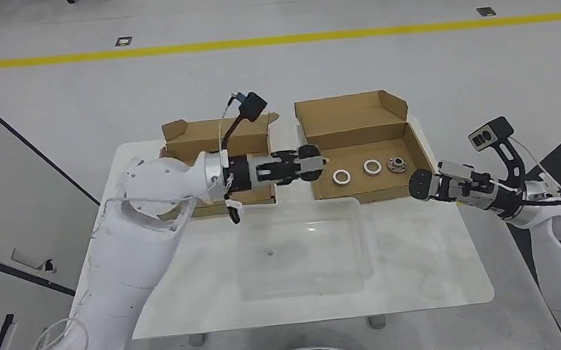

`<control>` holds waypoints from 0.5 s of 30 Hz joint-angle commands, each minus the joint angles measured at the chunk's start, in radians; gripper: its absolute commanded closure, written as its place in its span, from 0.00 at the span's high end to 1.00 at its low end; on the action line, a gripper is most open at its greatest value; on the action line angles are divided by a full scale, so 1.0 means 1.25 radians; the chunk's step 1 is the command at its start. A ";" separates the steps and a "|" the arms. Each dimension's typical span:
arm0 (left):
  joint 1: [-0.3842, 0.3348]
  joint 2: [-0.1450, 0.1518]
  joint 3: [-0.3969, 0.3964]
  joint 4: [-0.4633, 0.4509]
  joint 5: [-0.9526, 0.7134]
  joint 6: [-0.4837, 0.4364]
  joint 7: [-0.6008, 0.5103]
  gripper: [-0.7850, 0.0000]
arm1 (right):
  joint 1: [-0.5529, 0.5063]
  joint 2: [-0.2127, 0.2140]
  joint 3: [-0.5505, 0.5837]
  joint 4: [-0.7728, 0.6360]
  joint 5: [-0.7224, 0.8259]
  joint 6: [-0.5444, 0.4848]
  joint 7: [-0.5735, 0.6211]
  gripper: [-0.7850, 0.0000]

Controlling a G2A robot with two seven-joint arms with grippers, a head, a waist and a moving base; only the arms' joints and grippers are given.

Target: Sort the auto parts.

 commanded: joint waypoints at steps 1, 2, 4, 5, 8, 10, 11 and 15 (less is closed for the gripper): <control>0.000 -0.001 -0.008 0.006 -0.037 -0.020 0.013 0.00 | 0.000 0.000 0.000 0.000 0.000 0.000 0.000 1.00; 0.001 -0.001 -0.012 0.006 -0.055 -0.029 0.019 0.00 | 0.000 0.000 0.000 0.000 0.000 0.000 0.000 1.00; 0.005 -0.001 -0.021 0.007 -0.088 -0.048 0.025 0.00 | 0.000 0.000 0.000 0.000 0.000 0.000 0.000 1.00; 0.009 0.000 -0.028 0.007 -0.109 -0.059 0.032 0.00 | 0.000 0.000 0.000 0.000 0.000 0.000 0.000 1.00; 0.023 0.000 -0.048 0.005 -0.173 -0.091 0.041 0.00 | 0.000 0.000 0.000 0.000 0.000 0.000 0.000 1.00; 0.031 0.001 -0.062 0.000 -0.214 -0.110 0.047 0.00 | 0.000 0.000 0.000 0.000 0.000 0.000 0.000 1.00; 0.033 0.001 -0.067 -0.002 -0.230 -0.117 0.047 0.00 | 0.000 0.000 0.000 0.000 0.000 0.000 0.000 1.00; 0.033 -0.003 -0.075 -0.011 -0.328 -0.159 0.060 0.00 | 0.000 0.000 0.000 0.000 0.000 0.000 0.000 1.00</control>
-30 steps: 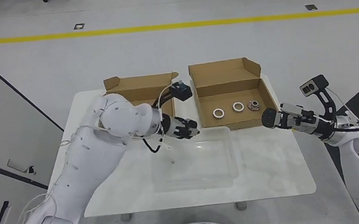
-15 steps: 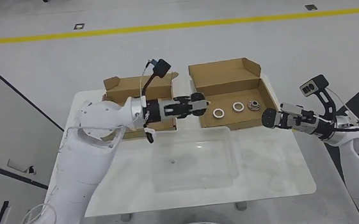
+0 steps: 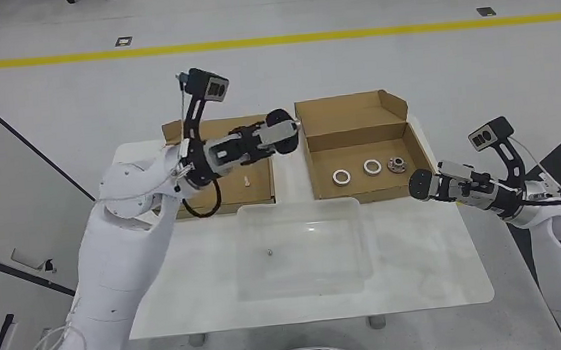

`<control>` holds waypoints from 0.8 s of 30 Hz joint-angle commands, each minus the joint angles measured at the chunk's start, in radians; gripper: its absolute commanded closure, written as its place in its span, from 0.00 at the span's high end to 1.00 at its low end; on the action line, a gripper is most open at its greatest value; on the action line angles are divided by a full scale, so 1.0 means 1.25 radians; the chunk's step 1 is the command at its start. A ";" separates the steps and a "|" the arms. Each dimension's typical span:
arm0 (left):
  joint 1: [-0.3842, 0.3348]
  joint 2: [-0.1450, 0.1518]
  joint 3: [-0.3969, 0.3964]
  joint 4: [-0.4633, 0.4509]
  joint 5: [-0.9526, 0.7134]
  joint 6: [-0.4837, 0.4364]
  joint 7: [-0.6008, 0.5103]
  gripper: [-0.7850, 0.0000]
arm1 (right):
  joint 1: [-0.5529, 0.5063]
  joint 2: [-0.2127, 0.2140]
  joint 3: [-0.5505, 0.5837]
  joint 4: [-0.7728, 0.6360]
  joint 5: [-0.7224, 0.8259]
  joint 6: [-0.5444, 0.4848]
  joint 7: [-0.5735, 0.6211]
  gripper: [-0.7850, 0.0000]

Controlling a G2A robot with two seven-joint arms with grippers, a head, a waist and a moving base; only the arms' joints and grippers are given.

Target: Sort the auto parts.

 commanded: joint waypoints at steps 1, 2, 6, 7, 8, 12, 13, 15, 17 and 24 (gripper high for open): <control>-0.005 -0.004 0.005 -0.002 -0.063 -0.027 0.002 0.00 | 0.000 0.000 0.000 0.000 0.000 0.000 0.000 1.00; -0.010 -0.006 0.009 -0.002 -0.093 -0.041 0.002 0.00 | 0.000 0.000 0.000 0.000 0.000 0.000 0.000 1.00; -0.028 -0.016 0.031 0.010 -0.198 -0.089 -0.009 0.00 | 0.000 0.000 0.000 0.000 0.000 0.000 0.000 1.00; -0.031 -0.019 0.037 0.013 -0.232 -0.103 -0.010 0.00 | 0.000 0.000 0.000 0.000 0.000 0.000 0.000 1.00; -0.034 -0.021 0.043 0.017 -0.255 -0.114 -0.016 0.00 | 0.000 0.000 0.000 0.000 0.000 0.000 0.000 1.00; -0.042 -0.032 0.064 0.032 -0.359 -0.160 -0.047 0.00 | 0.000 0.000 0.000 0.000 0.000 0.000 0.000 1.00; -0.044 -0.033 0.066 0.038 -0.368 -0.165 -0.060 0.00 | 0.000 0.000 0.000 0.000 0.000 0.000 0.000 1.00; -0.046 -0.037 0.074 0.040 -0.405 -0.177 -0.082 0.00 | 0.000 0.000 0.000 0.000 0.000 0.000 0.000 1.00; -0.047 -0.042 0.079 0.044 -0.447 -0.191 -0.109 0.00 | 0.000 0.000 0.000 0.000 0.000 0.000 0.000 1.00; -0.059 -0.060 0.100 0.065 -0.609 -0.209 -0.210 0.00 | 0.000 0.000 0.000 0.000 0.000 0.000 0.000 1.00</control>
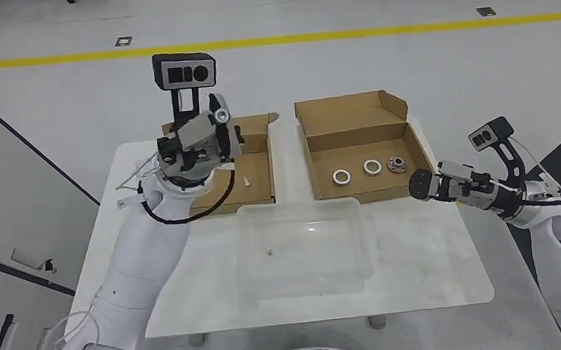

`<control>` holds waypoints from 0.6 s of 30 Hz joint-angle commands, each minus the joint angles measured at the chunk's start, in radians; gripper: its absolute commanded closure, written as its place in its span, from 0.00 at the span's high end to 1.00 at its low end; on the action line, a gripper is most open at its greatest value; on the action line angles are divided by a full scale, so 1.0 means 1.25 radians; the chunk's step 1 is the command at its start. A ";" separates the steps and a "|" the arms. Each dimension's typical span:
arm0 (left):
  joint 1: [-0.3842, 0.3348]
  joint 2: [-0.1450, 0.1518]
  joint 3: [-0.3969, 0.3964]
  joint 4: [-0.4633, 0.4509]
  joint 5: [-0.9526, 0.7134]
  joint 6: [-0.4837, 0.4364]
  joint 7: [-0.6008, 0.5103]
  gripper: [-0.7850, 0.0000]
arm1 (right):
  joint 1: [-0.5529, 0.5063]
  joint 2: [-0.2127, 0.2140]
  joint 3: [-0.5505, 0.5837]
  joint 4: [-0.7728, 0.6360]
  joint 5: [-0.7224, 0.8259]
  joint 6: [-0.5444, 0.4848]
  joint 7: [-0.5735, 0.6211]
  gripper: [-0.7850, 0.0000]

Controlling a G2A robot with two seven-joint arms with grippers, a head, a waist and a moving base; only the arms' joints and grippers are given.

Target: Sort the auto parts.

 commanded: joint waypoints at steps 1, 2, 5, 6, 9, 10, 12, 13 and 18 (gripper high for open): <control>-0.004 -0.005 0.005 0.010 -0.035 -0.004 -0.025 0.00 | 0.000 0.000 0.000 0.000 0.000 0.000 0.000 1.00; -0.006 -0.007 0.006 0.015 -0.042 0.001 -0.032 0.00 | 0.000 0.000 0.000 0.000 0.000 0.000 0.000 1.00; -0.008 -0.015 0.005 0.015 -0.065 0.011 -0.042 0.00 | 0.000 0.000 0.000 0.000 0.000 0.000 0.000 1.00; -0.007 -0.018 0.004 0.013 -0.078 0.013 -0.044 0.00 | 0.000 0.000 0.000 0.000 0.000 0.000 0.000 1.00; -0.004 -0.028 -0.004 0.006 -0.108 0.022 -0.054 0.00 | 0.000 0.000 0.000 0.000 0.000 0.000 0.000 1.00; -0.002 -0.032 -0.007 0.008 -0.111 0.026 -0.057 0.00 | 0.000 0.000 0.000 0.000 0.000 0.000 0.000 1.00; 0.000 -0.038 -0.014 0.009 -0.116 0.032 -0.063 0.00 | 0.000 0.000 0.000 0.000 0.000 0.000 0.000 1.00; 0.000 -0.041 -0.018 0.013 -0.107 0.036 -0.067 0.00 | 0.000 0.000 0.000 0.000 0.000 0.000 0.000 1.00; -0.002 -0.047 -0.031 0.044 0.002 0.040 -0.071 0.00 | 0.000 0.000 0.000 0.000 0.000 0.000 0.000 1.00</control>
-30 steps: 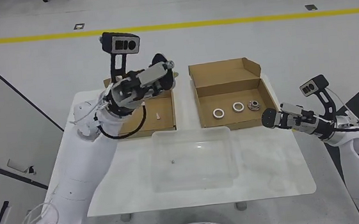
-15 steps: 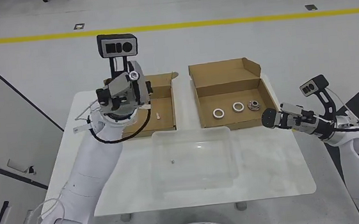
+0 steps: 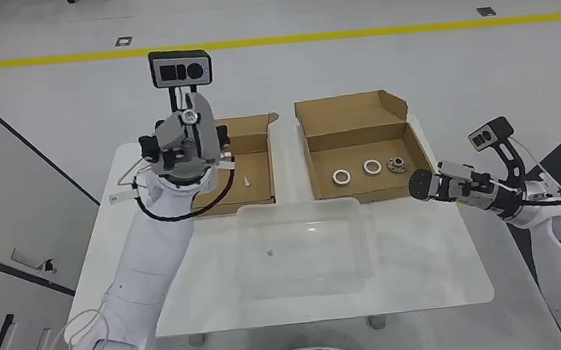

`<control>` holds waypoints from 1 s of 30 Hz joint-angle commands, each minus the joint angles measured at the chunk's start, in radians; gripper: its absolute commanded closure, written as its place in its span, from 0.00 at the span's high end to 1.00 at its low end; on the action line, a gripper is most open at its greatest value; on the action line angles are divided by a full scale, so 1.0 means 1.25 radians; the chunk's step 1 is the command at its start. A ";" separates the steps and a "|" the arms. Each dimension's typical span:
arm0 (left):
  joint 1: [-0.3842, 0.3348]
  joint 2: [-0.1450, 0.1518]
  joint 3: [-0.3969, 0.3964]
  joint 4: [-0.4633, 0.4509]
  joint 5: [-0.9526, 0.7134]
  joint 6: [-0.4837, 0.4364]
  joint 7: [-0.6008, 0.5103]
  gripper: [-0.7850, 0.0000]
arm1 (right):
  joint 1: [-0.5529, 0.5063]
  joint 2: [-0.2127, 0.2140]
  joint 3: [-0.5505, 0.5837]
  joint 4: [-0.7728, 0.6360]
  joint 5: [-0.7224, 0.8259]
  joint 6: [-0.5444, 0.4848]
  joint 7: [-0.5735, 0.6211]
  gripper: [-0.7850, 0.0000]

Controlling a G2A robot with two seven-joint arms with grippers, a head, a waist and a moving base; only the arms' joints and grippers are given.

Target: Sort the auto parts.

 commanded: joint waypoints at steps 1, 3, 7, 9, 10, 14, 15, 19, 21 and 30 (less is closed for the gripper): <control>0.001 -0.002 0.000 0.008 0.044 -0.007 0.007 0.00 | 0.000 0.000 0.000 0.000 0.000 0.000 0.000 1.00; -0.004 0.001 -0.006 0.017 0.123 -0.001 0.009 0.00 | 0.000 0.000 0.000 0.000 0.000 0.000 0.000 1.00; -0.008 0.007 -0.009 0.012 0.264 0.032 0.040 0.00 | 0.000 0.000 0.000 0.000 0.000 0.000 0.000 1.00; -0.003 0.007 -0.008 0.003 0.279 0.041 0.057 0.00 | 0.000 0.000 0.000 0.000 0.000 0.000 0.000 1.00; 0.000 0.006 -0.007 -0.003 0.274 0.040 0.061 0.00 | 0.000 0.000 0.000 0.000 0.000 0.000 0.000 1.00; 0.008 0.000 -0.001 -0.022 0.196 0.020 0.057 0.00 | 0.000 0.000 0.000 0.000 0.000 0.000 0.000 1.00; 0.010 -0.002 -0.001 -0.022 0.167 0.014 0.055 0.00 | 0.000 0.000 0.000 0.000 0.000 0.000 0.000 1.00; 0.014 -0.010 -0.001 -0.022 0.073 -0.002 0.032 0.00 | 0.000 0.000 0.000 0.000 0.000 0.000 0.000 1.00; 0.016 -0.014 0.001 -0.022 0.025 -0.010 0.018 0.00 | 0.000 0.000 0.000 0.000 0.000 0.000 0.000 1.00; 0.012 -0.026 -0.013 0.005 0.059 0.004 -0.003 0.00 | 0.000 0.000 0.000 0.000 0.000 0.000 0.000 1.00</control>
